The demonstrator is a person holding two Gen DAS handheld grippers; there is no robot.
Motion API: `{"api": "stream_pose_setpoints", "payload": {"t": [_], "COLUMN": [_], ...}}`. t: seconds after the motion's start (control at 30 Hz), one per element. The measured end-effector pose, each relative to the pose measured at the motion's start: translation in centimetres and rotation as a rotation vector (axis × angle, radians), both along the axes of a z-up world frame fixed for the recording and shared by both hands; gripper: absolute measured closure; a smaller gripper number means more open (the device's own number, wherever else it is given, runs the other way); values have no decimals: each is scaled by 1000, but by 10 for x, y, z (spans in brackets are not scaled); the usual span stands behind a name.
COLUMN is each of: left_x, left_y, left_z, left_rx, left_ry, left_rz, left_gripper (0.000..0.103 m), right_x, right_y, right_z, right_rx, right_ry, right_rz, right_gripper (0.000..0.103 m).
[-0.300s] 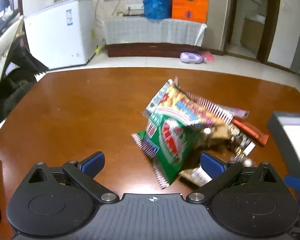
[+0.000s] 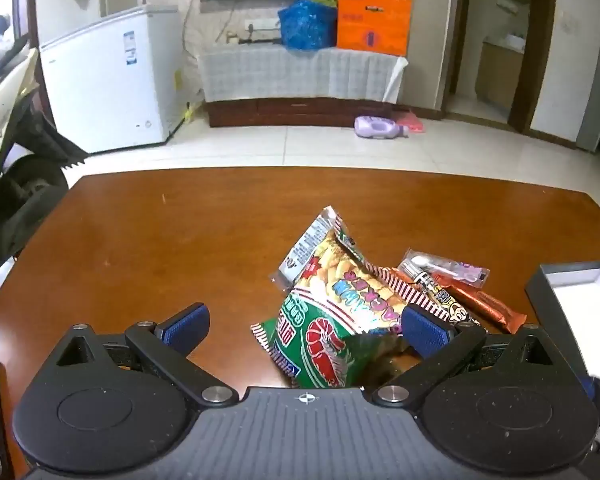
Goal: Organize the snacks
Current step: 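Move both tools toward the snack pile on the table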
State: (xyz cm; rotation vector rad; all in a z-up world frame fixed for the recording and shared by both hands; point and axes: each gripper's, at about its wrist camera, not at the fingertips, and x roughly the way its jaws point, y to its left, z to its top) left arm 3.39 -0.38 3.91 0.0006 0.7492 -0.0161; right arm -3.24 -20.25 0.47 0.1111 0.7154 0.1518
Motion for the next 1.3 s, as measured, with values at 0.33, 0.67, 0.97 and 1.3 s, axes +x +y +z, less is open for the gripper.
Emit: {"api": "stream_pose_setpoints", "payload": {"t": [0.33, 0.67, 0.97, 1.3], "left_x": [-8, -9, -9, -8], "left_y": [-17, -26, -21, -22], "left_z": [-19, -21, -21, -22], "left_rx": [55, 40, 30, 26], "left_ry": [31, 35, 46, 52], "left_rz": [-111, -150, -139, -143], "left_gripper": [0, 0, 0, 0], "right_x": [6, 0, -1, 1], "right_y": [1, -4, -3, -3], "right_z": [-7, -10, -11, -13], "right_rx": [-31, -19, -31, -36], "right_ry": [61, 70, 72, 79], "right_rz": [33, -11, -11, -10], "right_gripper": [0, 0, 0, 0]}}
